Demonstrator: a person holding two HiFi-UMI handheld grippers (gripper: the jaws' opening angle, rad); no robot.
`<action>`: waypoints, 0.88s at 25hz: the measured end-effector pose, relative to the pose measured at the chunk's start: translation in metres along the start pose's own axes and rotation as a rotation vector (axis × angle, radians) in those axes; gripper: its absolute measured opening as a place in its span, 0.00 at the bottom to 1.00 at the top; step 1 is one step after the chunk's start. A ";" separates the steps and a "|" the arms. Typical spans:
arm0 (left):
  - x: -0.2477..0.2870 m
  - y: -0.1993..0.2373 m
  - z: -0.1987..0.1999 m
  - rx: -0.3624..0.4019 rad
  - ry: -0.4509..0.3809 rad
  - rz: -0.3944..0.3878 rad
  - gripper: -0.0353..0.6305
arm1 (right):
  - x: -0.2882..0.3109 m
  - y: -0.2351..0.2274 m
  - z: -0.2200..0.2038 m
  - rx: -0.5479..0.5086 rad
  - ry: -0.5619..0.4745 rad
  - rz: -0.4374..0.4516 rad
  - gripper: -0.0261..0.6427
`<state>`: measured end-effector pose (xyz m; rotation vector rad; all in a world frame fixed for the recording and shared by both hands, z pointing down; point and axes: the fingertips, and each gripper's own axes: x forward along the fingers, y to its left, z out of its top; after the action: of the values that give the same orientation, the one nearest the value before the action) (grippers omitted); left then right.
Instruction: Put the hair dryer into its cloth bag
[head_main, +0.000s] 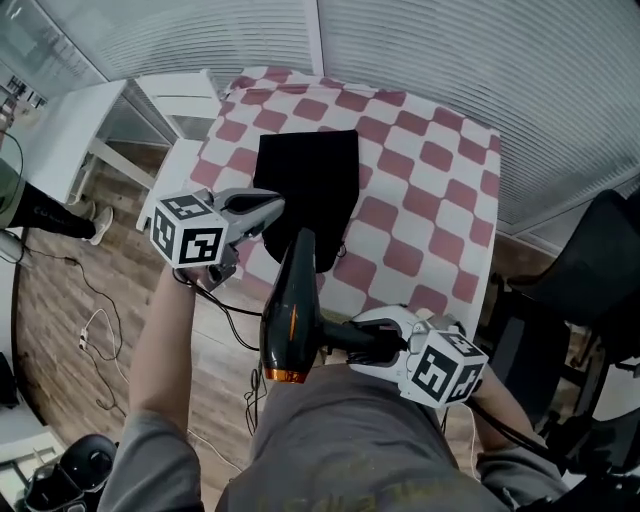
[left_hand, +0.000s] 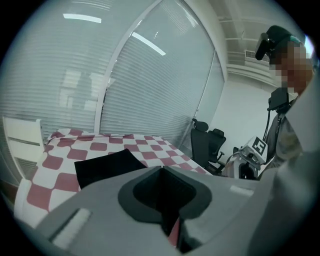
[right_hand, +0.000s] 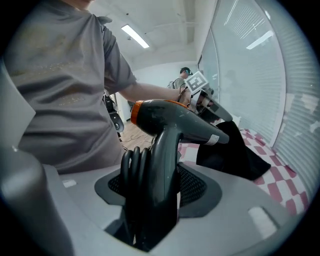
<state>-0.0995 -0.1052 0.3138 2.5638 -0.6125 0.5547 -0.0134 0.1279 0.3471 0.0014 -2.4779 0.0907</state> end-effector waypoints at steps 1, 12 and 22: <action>0.000 -0.001 -0.003 -0.004 -0.002 -0.002 0.07 | 0.004 0.003 -0.002 -0.002 0.002 0.027 0.45; -0.005 -0.016 -0.022 0.039 0.041 -0.044 0.07 | 0.038 -0.034 -0.026 0.095 0.049 0.094 0.45; -0.014 -0.046 -0.035 0.117 0.062 -0.105 0.07 | 0.048 -0.083 -0.049 0.226 0.102 0.010 0.45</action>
<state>-0.0976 -0.0456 0.3213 2.6586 -0.4333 0.6484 -0.0196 0.0493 0.4208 0.0782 -2.3528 0.3659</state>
